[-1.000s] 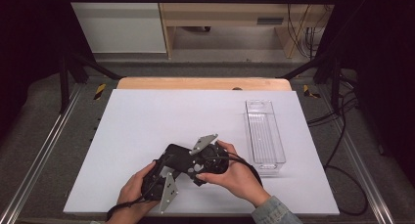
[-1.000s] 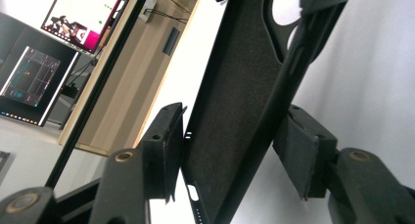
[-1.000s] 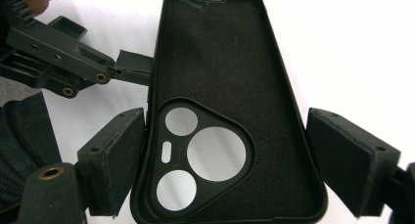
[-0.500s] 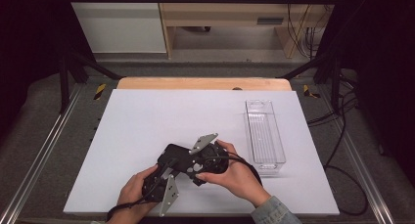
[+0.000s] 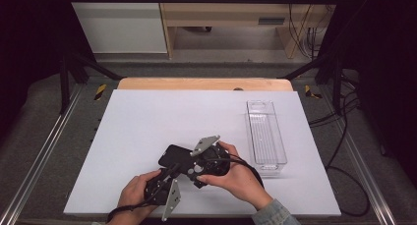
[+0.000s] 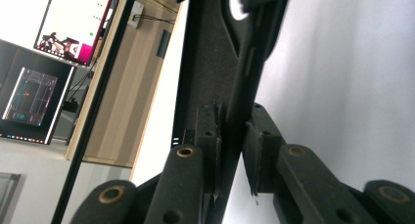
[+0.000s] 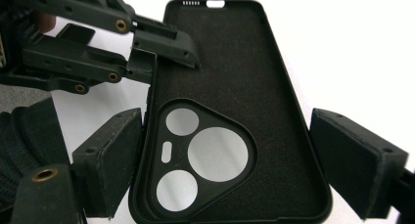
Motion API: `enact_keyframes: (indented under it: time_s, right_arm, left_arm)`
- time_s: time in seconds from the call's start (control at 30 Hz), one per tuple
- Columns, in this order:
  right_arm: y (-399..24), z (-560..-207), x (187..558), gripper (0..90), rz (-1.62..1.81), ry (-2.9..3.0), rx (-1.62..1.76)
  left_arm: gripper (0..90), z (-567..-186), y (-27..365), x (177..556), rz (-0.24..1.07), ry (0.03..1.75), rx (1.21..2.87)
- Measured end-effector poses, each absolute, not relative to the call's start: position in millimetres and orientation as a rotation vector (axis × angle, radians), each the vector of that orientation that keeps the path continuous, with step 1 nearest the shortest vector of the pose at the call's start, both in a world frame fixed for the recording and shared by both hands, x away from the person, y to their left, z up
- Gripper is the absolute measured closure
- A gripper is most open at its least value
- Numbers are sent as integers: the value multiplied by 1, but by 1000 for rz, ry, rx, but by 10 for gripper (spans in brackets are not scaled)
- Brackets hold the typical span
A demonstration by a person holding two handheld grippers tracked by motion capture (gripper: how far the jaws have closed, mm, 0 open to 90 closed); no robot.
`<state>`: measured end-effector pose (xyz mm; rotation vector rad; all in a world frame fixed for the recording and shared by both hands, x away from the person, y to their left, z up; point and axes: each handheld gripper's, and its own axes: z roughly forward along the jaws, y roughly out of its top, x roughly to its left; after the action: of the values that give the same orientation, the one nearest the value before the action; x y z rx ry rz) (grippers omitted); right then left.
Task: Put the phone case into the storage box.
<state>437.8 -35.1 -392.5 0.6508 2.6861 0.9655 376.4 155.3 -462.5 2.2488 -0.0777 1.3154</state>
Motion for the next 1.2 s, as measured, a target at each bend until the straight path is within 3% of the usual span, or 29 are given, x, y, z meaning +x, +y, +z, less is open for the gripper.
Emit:
enact_keyframes:
  time_s: [0.7, 1.2]
  right_arm:
    - [-61, -376, 425, 66, 1290, 2477, 754]
    - [-69, -403, 421, 61, 1411, 2385, 806]
  left_arm:
    - [818, -460, 167, 384, 1309, 18, 2254]
    - [818, -451, 184, 392, 1197, 200, 2170]
